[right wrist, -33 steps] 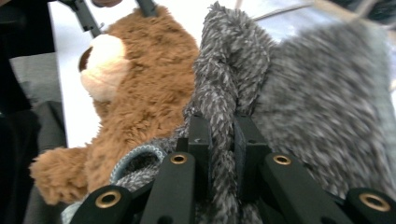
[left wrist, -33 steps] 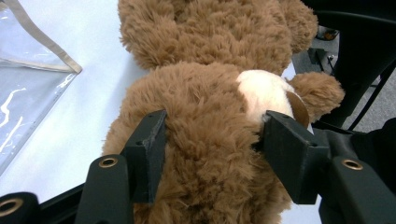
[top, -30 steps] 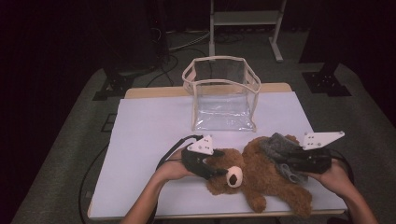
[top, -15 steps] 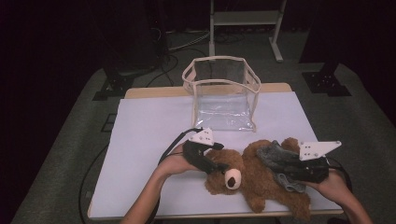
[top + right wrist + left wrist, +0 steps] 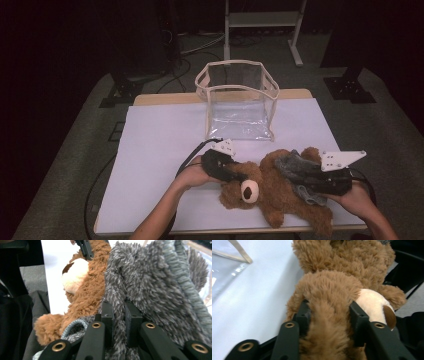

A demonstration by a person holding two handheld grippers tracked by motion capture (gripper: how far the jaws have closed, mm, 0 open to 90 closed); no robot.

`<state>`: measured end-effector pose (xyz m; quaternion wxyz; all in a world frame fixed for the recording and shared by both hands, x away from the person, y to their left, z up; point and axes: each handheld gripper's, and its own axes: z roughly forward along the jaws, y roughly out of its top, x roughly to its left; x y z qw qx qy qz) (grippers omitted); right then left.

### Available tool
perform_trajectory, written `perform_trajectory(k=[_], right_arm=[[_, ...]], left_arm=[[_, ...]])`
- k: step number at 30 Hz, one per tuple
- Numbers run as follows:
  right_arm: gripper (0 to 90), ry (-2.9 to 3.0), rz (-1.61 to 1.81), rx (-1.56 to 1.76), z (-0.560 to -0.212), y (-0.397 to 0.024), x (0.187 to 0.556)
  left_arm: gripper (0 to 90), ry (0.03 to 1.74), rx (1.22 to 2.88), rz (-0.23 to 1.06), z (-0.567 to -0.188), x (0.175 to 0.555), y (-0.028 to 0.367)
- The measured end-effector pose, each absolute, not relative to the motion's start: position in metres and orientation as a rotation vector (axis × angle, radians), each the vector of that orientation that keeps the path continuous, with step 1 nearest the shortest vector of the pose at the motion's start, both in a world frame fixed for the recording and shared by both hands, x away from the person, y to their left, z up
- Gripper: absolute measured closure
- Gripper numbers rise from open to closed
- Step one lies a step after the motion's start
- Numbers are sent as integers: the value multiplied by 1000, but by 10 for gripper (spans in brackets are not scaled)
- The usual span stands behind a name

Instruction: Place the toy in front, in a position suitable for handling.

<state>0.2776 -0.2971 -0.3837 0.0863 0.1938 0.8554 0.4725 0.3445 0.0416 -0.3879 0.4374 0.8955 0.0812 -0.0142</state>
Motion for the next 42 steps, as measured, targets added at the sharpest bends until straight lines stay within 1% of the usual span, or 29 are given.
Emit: perform_trajectory(k=[2, 6, 8, 9, 10, 13, 14, 15, 16, 17, 18, 20, 21, 22, 23, 24, 25, 26, 27, 28, 30, 32, 35, 39, 40, 42], right_arm=[[793, 2518, 1434, 593, -381, -297, 280], [793, 2503, 1451, 589, -383, -289, 285], [793, 2492, 1460, 577, -384, -275, 291], [793, 2492, 1460, 577, -384, -275, 291], [794, 2484, 1463, 566, -385, -262, 295], [794, 2482, 1462, 556, -385, -251, 297], [794, 2489, 1464, 539, -386, -242, 298], [794, 2489, 1464, 539, -386, -242, 298], [794, 2493, 1461, 534, -386, -240, 297], [796, 2494, 1457, 526, -387, -238, 296], [797, 2495, 1457, 525, -387, -238, 294], [798, 2497, 1458, 526, -387, -241, 291], [799, 2500, 1458, 523, -387, -242, 289], [798, 2501, 1458, 518, -388, -242, 287], [798, 2515, 1447, 503, -387, -243, 282], [799, 2521, 1432, 491, -385, -245, 281], [798, 2523, 1422, 482, -383, -248, 280], [798, 2523, 1422, 482, -383, -248, 280], [799, 2521, 1420, 482, -380, -251, 279], [799, 2520, 1401, 491, -374, -263, 280], [798, 2520, 1394, 499, -372, -267, 280], [798, 2507, 1378, 546, -366, -280, 287], [797, 2523, 1362, 542, -364, -279, 292], [796, 2550, 1371, 492, -357, -259, 304], [795, 2567, 1378, 463, -355, -246, 311], [794, 2577, 1377, 452, -355, -240, 315]], left_arm=[[662, 187, 2231, -1, -384, 345, 44], [668, 206, 2244, 41, -377, 350, 54], [672, 217, 2262, 60, -373, 354, 67], [672, 217, 2262, 60, -373, 354, 67], [672, 226, 2275, 68, -371, 356, 74], [670, 246, 2272, 60, -371, 357, 84], [642, 259, 2262, 51, -372, 358, 89], [642, 269, 2248, 33, -373, 358, 92], [600, 279, 2235, 17, -374, 359, 94], [483, 291, 2222, 4, -375, 359, 95], [483, 305, 2213, -9, -376, 360, 94], [343, 326, 2225, -18, -378, 360, 88], [311, 327, 2234, -34, -380, 359, 85], [305, 321, 2233, -54, -382, 359, 82], [366, 303, 2237, -62, -382, 357, 80], [422, 245, 2251, -37, -382, 352, 79], [462, 234, 2256, -22, -381, 349, 79], [488, 234, 2256, -22, -381, 349, 79], [488, 216, 2260, -3, -380, 345, 79], [513, 198, 2264, 14, -379, 342, 79], [514, 166, 2270, 51, -378, 336, 79], [519, 137, 2265, 84, -378, 330, 78], [519, 124, 2256, 99, -378, 325, 78], [519, 90, 2266, 130, -377, 318, 79], [517, 80, 2265, 141, -377, 315, 79], [515, 82, 2260, 142, -377, 314, 80]])
